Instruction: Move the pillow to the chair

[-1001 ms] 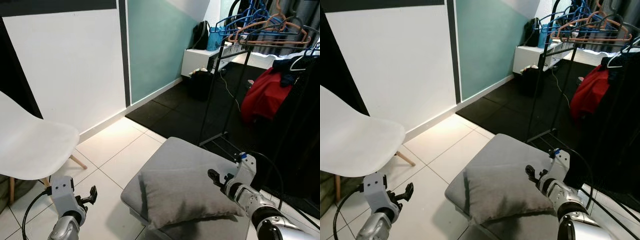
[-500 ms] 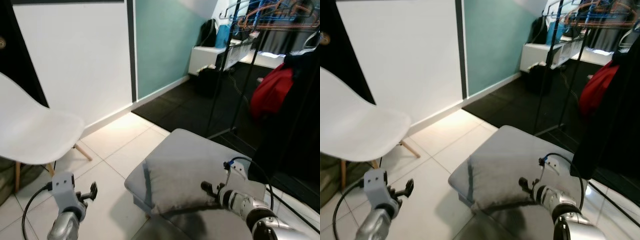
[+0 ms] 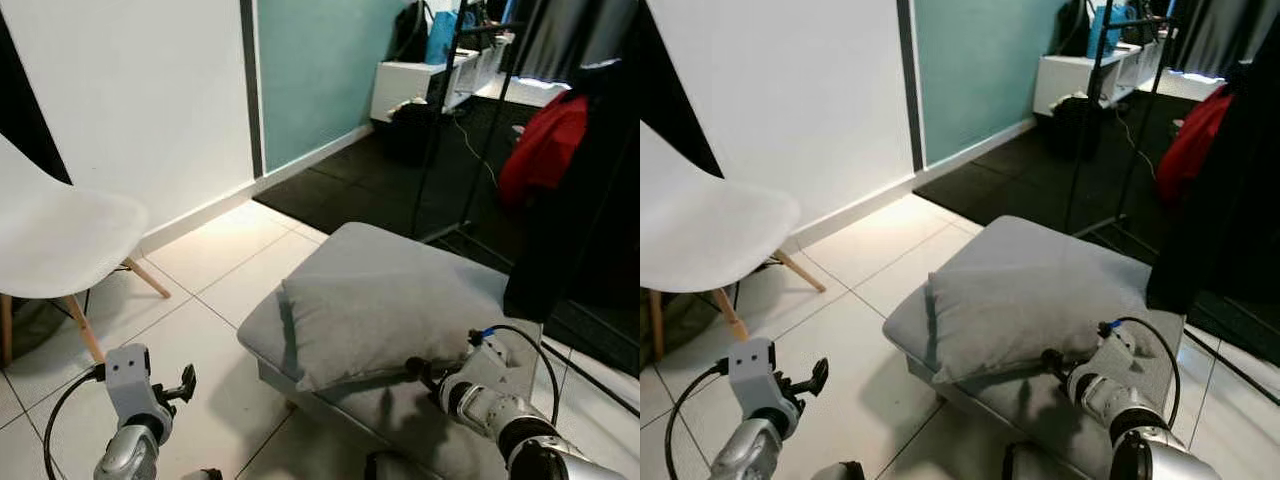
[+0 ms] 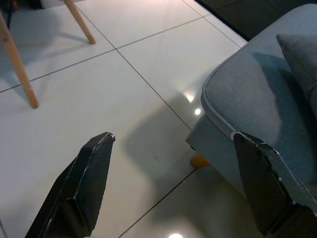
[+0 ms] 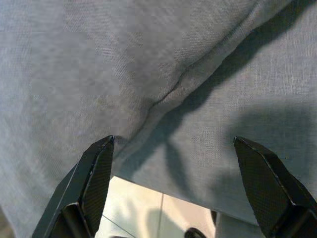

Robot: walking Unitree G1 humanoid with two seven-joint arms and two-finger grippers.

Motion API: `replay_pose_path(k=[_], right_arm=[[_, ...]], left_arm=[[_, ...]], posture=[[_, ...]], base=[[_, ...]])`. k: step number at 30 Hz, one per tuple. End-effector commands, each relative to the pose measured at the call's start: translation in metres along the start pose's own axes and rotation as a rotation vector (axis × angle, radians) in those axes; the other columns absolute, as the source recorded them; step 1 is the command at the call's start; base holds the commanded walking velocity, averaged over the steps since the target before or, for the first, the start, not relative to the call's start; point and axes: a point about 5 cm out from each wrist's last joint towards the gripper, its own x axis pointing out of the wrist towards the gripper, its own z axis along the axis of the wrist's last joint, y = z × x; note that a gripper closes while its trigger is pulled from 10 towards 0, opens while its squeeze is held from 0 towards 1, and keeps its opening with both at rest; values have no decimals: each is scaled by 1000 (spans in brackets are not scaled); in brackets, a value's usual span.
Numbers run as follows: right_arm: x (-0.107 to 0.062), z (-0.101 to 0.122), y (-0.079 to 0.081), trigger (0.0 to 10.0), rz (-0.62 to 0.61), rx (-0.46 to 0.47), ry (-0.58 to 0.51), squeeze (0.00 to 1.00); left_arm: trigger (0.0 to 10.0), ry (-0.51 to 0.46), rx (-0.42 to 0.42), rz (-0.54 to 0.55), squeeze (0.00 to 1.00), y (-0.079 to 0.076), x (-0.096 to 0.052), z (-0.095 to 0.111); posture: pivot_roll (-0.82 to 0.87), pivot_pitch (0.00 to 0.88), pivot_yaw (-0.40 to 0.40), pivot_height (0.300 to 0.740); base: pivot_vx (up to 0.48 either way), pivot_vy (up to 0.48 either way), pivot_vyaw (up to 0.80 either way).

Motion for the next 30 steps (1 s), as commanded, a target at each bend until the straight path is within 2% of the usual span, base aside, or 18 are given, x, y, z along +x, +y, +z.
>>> replay_pose_path(k=[1, 3, 11, 14, 19, 21, 22, 24, 25, 27, 30], right_arm=[[2, 2, 12, 10000, 77, 69, -31, 0], [3, 3, 21, 10000, 143, 128, -53, 0], [8, -4, 40, 10000, 243, 267, -75, 0], [9, -5, 49, 10000, 291, 329, -85, 0], [13, -13, 52, 10000, 234, 328, -70, 0], [13, -13, 53, 10000, 230, 328, -74, 0], [13, -11, 55, 10000, 219, 310, -98, 0], [13, -7, 57, 10000, 233, 316, -119, 0], [12, -1, 62, 10000, 269, 330, -146, 0], [12, 3, 67, 10000, 296, 339, -161, 0], [12, 5, 68, 10000, 302, 341, -165, 0]], left_arm=[[10000, 22, 18, 2, 0, 4, -3, -3], [10000, 25, 27, 1, 0, 6, -5, -2], [10000, 24, 59, -5, 0, 13, -16, 3], [10000, 19, 72, -7, 0, 16, -23, 6], [10000, 22, 93, 3, 0, 26, -41, 11], [10000, 23, 95, 5, 0, 27, -43, 11], [10000, 33, 105, 11, 0, 31, -50, 12], [10000, 40, 113, 10, 0, 32, -54, 13], [10000, 50, 122, 10, 0, 35, -62, 15], [10000, 56, 128, 10, 0, 37, -68, 17], [10000, 61, 130, 10, 0, 38, -71, 18]], posture=[[-99, 51, -24, 515], [-94, 55, -20, 505], [-33, 104, -3, 470], [-2, 128, 0, 470], [46, 176, 9, 470], [46, 176, 9, 470], [60, 192, 15, 470], [80, 211, 21, 470], [100, 229, 34, 470], [111, 239, 44, 470], [111, 239, 44, 470]], base=[[0, 0, 0], [0, 0, 0], [0, 0, 0], [0, 0, 0], [0, 0, 0], [0, 0, 0], [0, 0, 0], [0, 0, 0], [0, 0, 0], [0, 0, 0], [0, 0, 0]])
